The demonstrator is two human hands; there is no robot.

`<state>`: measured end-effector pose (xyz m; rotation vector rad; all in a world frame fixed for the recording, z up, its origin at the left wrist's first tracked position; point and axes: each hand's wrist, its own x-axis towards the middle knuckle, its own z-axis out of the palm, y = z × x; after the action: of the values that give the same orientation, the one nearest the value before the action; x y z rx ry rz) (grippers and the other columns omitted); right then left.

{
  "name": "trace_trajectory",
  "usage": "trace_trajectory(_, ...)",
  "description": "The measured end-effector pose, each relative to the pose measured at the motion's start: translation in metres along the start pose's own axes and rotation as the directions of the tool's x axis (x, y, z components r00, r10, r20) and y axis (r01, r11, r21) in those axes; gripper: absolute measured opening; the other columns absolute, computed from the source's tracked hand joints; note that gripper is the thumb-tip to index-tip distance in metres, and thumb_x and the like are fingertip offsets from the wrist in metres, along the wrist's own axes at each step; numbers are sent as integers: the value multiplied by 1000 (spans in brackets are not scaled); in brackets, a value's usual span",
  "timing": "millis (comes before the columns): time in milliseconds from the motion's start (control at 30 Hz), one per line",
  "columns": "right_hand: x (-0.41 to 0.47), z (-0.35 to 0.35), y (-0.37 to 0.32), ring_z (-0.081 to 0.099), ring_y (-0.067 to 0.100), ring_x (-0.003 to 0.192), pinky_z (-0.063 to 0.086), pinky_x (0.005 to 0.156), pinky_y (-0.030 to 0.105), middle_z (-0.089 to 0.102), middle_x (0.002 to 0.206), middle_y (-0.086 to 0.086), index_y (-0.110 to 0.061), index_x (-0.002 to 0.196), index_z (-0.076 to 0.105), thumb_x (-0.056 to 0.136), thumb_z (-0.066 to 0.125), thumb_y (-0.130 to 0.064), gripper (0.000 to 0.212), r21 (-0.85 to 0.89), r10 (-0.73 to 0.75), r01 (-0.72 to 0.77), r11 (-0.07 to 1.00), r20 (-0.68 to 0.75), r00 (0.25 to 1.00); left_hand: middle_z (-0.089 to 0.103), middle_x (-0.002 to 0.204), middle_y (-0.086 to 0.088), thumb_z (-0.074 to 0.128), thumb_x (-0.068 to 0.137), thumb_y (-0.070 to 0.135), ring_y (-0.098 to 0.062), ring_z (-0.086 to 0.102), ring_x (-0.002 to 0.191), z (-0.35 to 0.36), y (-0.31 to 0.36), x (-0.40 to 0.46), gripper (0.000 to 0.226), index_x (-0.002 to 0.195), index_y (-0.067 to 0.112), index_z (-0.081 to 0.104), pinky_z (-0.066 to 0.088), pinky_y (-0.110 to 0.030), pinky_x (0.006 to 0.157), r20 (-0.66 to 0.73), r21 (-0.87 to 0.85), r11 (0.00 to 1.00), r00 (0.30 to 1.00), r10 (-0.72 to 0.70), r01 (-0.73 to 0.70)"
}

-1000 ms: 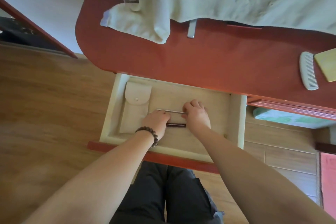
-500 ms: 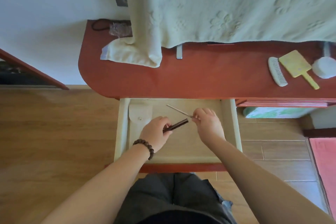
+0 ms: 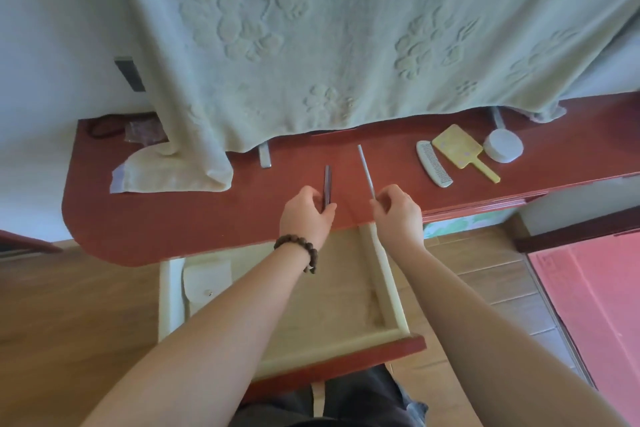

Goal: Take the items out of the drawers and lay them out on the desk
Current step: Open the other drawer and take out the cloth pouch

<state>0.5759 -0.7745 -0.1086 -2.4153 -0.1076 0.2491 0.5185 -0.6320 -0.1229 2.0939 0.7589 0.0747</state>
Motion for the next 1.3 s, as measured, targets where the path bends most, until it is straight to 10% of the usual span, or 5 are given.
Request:
trace_trajectory(700, 114, -20, 63, 48, 21, 75, 37, 64, 29, 60, 92, 6, -9, 97, 58, 91, 57, -23, 15, -233, 55, -22, 972, 135, 989, 65, 98, -6, 62, 88, 39, -25, 65, 87, 118, 68, 60, 35, 108, 12, 52, 43, -30, 58, -102, 389, 913, 991, -88, 121)
trace_trajectory(1300, 91, -37, 62, 55, 27, 95, 38, 70, 29, 53, 111, 6, -11, 116, 54, 87, 65, -33, 38, -150, -94, 118, 982, 160, 983, 62, 108, -2, 64, 86, 42, -17, 63, 94, 88, 44, 24, 40, 112, 14, 56, 52, -30, 72, -133, 222, 975, 990, 52, -21)
